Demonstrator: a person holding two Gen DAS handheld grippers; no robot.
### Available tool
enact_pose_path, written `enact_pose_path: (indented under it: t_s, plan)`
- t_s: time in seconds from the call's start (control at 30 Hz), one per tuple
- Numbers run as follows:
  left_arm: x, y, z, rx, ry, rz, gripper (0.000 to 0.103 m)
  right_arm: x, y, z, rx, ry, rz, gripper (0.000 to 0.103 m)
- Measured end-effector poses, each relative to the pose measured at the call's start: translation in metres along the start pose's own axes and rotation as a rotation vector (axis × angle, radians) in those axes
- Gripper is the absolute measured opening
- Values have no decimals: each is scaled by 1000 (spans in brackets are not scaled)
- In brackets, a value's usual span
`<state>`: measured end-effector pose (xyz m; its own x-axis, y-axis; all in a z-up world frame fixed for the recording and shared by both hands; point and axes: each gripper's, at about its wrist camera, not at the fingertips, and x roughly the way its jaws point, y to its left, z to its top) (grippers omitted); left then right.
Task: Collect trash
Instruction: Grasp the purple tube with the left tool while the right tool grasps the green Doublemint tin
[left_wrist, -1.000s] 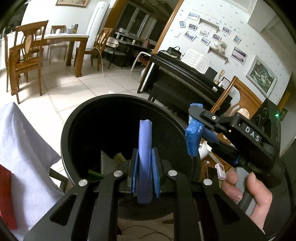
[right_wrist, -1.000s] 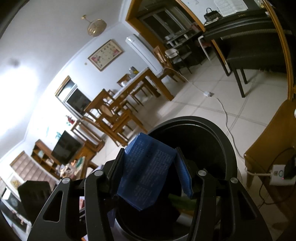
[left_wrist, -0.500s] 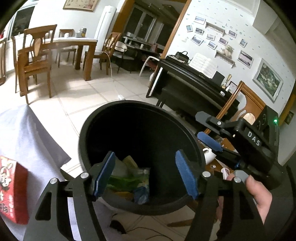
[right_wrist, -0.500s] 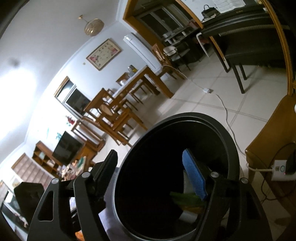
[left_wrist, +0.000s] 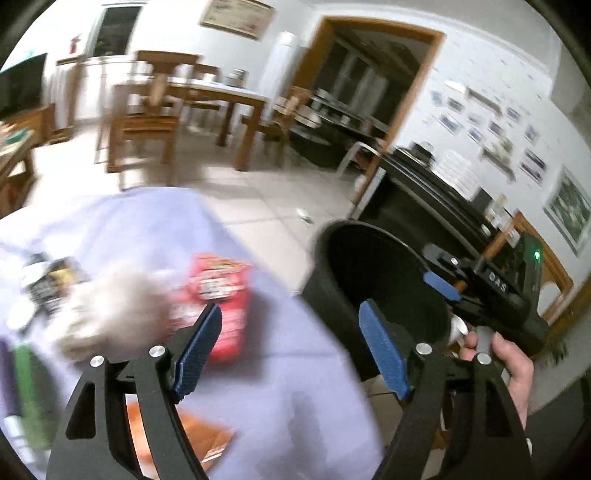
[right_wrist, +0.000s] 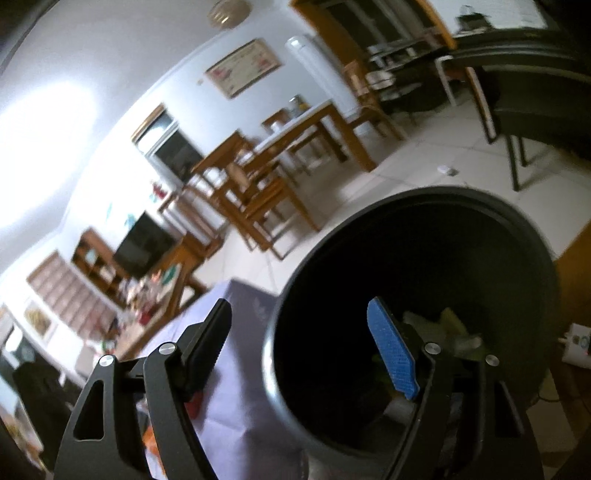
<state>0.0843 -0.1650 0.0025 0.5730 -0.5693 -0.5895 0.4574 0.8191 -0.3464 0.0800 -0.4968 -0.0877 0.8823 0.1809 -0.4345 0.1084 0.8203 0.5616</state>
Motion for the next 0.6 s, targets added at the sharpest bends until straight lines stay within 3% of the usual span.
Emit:
enact_pose_path:
  t_s: [0.2,0.33,0.4,0.5,0.6]
  plan:
    - [-62,76,-16,-76,-48,149,76,26,87,-37,-190,146,116,76]
    - [-80,121,-26,-117,-15,270,74,40,158,-82,-346,245,217,76]
    - [-75,137,-28,-139,37,277,58,46,188,-102,-387,288,255,76]
    - [-62,148,-32,-124,92,282,52,58,230,-128,-452,345,275,75]
    - [-49,152,-32,-96,128,284,46,66,258,-143,-510,379,268,68]
